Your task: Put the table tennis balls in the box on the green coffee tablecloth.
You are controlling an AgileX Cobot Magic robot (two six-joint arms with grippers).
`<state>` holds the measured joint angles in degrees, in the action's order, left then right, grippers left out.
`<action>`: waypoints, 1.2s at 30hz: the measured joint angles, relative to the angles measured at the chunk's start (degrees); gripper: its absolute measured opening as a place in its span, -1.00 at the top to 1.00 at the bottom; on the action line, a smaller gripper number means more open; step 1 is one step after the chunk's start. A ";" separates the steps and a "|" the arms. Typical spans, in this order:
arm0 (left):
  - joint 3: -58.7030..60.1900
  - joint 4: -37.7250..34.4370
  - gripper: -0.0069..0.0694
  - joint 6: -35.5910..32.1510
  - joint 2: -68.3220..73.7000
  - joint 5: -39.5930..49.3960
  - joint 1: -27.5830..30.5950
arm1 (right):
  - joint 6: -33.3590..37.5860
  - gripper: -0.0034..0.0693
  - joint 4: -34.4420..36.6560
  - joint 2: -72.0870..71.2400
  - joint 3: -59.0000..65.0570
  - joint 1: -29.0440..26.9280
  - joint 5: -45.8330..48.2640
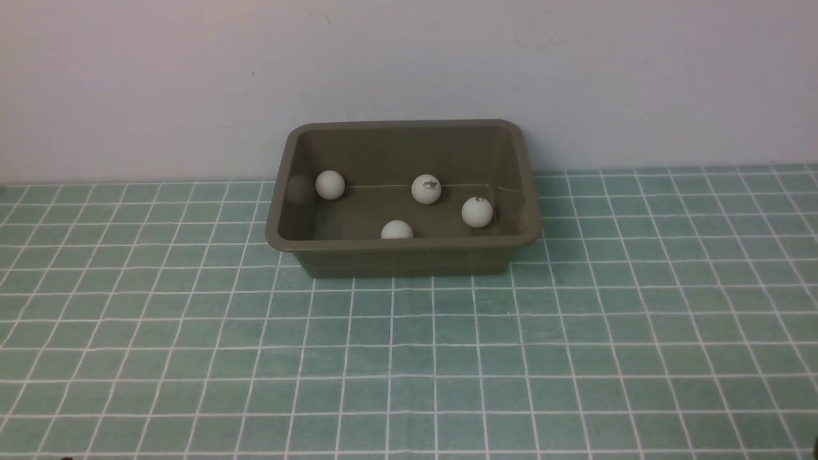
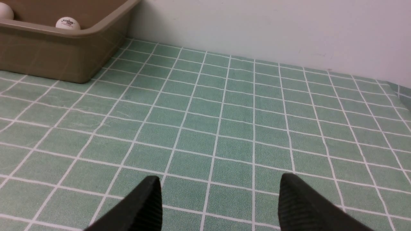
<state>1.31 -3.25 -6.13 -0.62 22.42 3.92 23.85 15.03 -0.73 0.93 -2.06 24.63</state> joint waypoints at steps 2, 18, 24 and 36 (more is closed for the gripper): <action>0.00 0.00 -0.54 0.00 0.00 0.00 0.00 | 0.00 -0.32 0.00 0.00 0.00 0.00 0.00; 0.00 0.06 -0.54 -0.05 0.00 0.00 0.00 | 0.00 -0.32 0.00 0.00 0.05 0.00 0.00; 0.00 0.06 -0.54 -0.05 0.00 0.00 0.00 | -3.21 -0.32 -0.88 0.00 0.05 0.00 0.00; 0.00 0.17 -0.54 -0.05 0.00 0.00 0.00 | -18.59 -0.32 -10.84 0.00 0.05 4.51 -0.95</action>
<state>1.31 -3.08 -6.18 -0.62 22.42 3.92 5.26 4.19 -0.73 0.98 2.44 23.68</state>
